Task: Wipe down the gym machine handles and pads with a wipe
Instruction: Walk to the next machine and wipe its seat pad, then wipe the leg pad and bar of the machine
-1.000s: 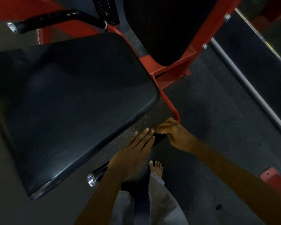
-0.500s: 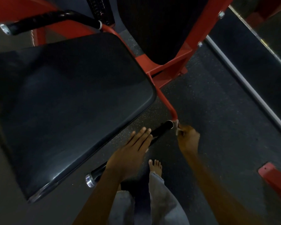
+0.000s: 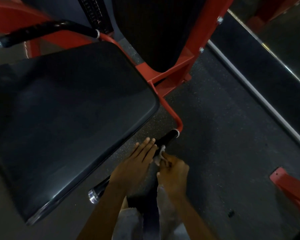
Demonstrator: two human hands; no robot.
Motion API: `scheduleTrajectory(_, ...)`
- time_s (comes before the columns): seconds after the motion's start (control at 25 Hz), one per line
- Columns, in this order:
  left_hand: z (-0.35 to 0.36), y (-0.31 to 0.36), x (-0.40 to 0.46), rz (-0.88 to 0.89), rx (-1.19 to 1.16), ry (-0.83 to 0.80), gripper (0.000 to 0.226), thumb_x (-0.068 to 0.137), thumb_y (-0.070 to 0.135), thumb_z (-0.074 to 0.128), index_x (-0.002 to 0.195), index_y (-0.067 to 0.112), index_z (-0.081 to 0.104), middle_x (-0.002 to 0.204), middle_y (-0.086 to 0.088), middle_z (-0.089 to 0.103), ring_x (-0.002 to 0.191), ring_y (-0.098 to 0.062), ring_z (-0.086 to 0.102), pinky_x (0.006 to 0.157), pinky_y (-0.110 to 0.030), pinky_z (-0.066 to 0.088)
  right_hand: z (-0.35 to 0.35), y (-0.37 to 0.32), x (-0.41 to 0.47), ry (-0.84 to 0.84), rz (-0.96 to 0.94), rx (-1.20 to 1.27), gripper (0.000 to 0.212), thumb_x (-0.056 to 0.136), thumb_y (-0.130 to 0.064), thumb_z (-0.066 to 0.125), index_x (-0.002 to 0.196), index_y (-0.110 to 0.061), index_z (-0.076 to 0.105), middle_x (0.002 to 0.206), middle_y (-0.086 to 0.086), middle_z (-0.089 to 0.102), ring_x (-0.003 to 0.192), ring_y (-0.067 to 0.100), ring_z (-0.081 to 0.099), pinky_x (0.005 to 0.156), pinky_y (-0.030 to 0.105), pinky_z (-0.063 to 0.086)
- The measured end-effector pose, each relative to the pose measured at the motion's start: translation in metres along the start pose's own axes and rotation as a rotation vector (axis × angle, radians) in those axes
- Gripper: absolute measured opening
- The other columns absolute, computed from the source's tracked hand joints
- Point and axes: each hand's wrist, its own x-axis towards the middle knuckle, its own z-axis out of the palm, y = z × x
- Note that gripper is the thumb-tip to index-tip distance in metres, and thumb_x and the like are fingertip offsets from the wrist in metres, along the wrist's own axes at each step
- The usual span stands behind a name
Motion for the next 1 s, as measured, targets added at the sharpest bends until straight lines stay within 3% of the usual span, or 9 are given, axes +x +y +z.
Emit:
scheduleTrajectory(0.12,0.001,0.0,0.001,-0.019,-0.004,0.0,0.053,0.092,0.023,0.035,0.141,0.004,0.027,0.147,-0.013,0.037,0.138,-0.025,0.031,0.109,-0.04,0.031,-0.016,0.011,0.051,0.151,0.061,-0.108,0.024,0.089,-0.001,0.056,0.11,-0.007,0.067,0.086,0.01,0.07,0.058,0.003,0.055,0.062,0.022,0.052)
scheduleTrajectory(0.24,0.0,0.0,0.001,-0.026,-0.015,-0.007,0.051,0.092,0.024,0.032,0.14,0.005,0.03,0.147,-0.011,0.036,0.137,-0.023,0.033,0.108,-0.039,0.031,-0.01,0.014,0.091,0.132,0.113,-0.224,0.026,0.092,-0.001,0.05,0.113,-0.006,0.064,0.098,0.012,0.068,0.071,0.009,0.056,0.061,0.012,0.041)
scheduleTrajectory(0.4,-0.002,0.001,0.002,-0.035,-0.035,-0.016,0.05,0.093,0.024,0.03,0.139,0.004,0.032,0.146,-0.013,0.038,0.136,-0.025,0.036,0.107,-0.04,0.036,0.001,0.006,0.079,0.112,0.043,-0.249,0.025,0.091,-0.005,0.053,0.114,-0.008,0.063,0.108,0.009,0.064,0.087,0.013,0.062,0.074,0.017,0.048)
scheduleTrajectory(0.52,-0.004,0.0,0.005,-0.03,-0.047,-0.051,0.05,0.092,0.023,0.03,0.137,0.003,0.035,0.145,-0.013,0.041,0.135,-0.026,0.038,0.106,-0.042,0.038,-0.001,-0.005,0.048,0.141,-0.105,-0.218,0.023,0.088,-0.003,0.058,0.109,-0.007,0.067,0.102,0.005,0.063,0.079,0.005,0.056,0.063,0.005,0.04)
scheduleTrajectory(0.68,-0.005,0.0,0.004,-0.037,-0.066,-0.115,0.053,0.092,0.025,0.033,0.14,0.003,0.03,0.145,-0.01,0.035,0.135,-0.022,0.035,0.106,-0.04,0.032,-0.004,-0.008,0.025,0.109,-0.217,-0.137,0.016,0.083,-0.001,0.066,0.099,-0.003,0.071,0.092,0.008,0.068,0.073,0.005,0.058,0.063,0.002,0.043)
scheduleTrajectory(0.76,-0.014,0.001,0.007,-0.115,-0.127,-0.183,0.052,0.095,0.025,0.031,0.143,0.003,0.023,0.148,-0.011,0.033,0.138,-0.019,0.025,0.11,-0.036,0.025,-0.009,-0.009,0.025,0.045,-0.243,-0.172,0.016,0.082,0.001,0.067,0.096,-0.002,0.072,0.093,0.012,0.069,0.078,0.013,0.064,0.068,0.006,0.043)
scheduleTrajectory(0.88,-0.033,0.004,0.007,-0.222,-0.299,-0.25,0.053,0.104,0.025,0.023,0.148,0.013,-0.004,0.156,0.0,-0.005,0.139,-0.006,-0.012,0.116,-0.025,-0.005,-0.029,-0.024,0.026,-0.066,-0.278,-0.245,0.02,0.082,0.004,0.064,0.098,-0.004,0.072,0.093,0.006,0.067,0.08,0.009,0.062,0.069,0.004,0.041)
scheduleTrajectory(0.92,-0.045,0.006,0.005,-0.286,-0.368,-0.276,0.054,0.104,0.027,0.024,0.149,0.016,-0.003,0.157,0.003,-0.006,0.14,-0.005,-0.013,0.117,-0.025,-0.007,-0.039,-0.031,0.027,-0.067,-0.308,-0.244,0.017,0.082,0.005,0.063,0.093,-0.004,0.072,0.087,0.002,0.066,0.073,0.003,0.06,0.066,0.004,0.043)
scheduleTrajectory(1.0,-0.066,0.011,-0.004,-0.455,-0.508,-0.131,0.054,0.102,0.032,0.028,0.151,0.022,0.005,0.159,0.007,0.004,0.145,-0.007,-0.002,0.119,-0.026,0.005,-0.056,-0.046,0.028,-0.057,-0.368,-0.236,0.011,0.081,0.004,0.065,0.078,-0.005,0.072,0.076,-0.003,0.066,0.062,0.0,0.057,0.061,0.01,0.048)
